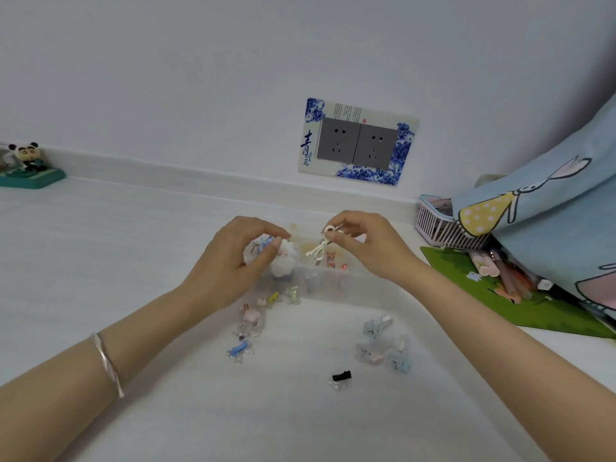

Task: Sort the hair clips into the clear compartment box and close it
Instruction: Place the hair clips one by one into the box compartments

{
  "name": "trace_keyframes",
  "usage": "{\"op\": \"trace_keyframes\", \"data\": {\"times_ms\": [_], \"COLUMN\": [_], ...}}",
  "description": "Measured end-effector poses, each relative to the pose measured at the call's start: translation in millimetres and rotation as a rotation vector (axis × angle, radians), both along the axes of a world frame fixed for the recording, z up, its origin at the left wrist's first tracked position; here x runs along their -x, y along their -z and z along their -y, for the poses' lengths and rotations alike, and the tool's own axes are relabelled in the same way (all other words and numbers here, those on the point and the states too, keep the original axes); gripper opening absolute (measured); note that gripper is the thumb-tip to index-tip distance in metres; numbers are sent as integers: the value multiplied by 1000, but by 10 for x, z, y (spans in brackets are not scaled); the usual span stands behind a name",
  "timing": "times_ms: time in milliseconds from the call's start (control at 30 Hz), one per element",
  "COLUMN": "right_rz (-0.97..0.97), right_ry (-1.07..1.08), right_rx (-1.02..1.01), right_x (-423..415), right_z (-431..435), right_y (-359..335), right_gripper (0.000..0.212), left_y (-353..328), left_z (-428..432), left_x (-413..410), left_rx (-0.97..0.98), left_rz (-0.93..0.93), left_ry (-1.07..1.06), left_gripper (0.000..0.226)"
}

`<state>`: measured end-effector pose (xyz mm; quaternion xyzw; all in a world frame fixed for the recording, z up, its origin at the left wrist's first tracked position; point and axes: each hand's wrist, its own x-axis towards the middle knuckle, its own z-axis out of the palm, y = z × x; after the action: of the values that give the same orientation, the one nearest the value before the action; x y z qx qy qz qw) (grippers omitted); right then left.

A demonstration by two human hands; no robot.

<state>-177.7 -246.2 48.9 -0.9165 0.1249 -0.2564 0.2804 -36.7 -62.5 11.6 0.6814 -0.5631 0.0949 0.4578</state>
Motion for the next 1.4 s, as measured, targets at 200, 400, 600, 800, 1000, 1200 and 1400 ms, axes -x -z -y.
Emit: {"op": "trace_keyframes", "data": {"times_ms": [200,400,600,800,1000,1200,1400], "right_rz": [44,-155,-266,-25,-132,-325,-404], "right_ry": [28,-81,-26,3,-150,-200,-123], "right_rx": [34,-39,120,107,163,63,17], "right_x": [-214,-238,-297,-85,204,613,984], "right_z": [105,145,91,-108,-456,-474,-366], "right_y": [20,7,124,13,104,203,230], "right_gripper": [12,17,15,15,10,12,27], "left_y": [-15,37,20,-213,-338,-149,-20], "left_z": [-3,8,5,-95,-215,-132,-87], "left_x": [-63,-66,-81,-104,-132,116,240], "left_rx": [-1,-42,-50,-130,-429,-540,-588], "left_rz": [-2,3,-4,-39,-34,-30,-29], "left_ry": [-18,-1,-6,93,195,317,360], "left_gripper": [23,26,26,14,4,9,15]}}
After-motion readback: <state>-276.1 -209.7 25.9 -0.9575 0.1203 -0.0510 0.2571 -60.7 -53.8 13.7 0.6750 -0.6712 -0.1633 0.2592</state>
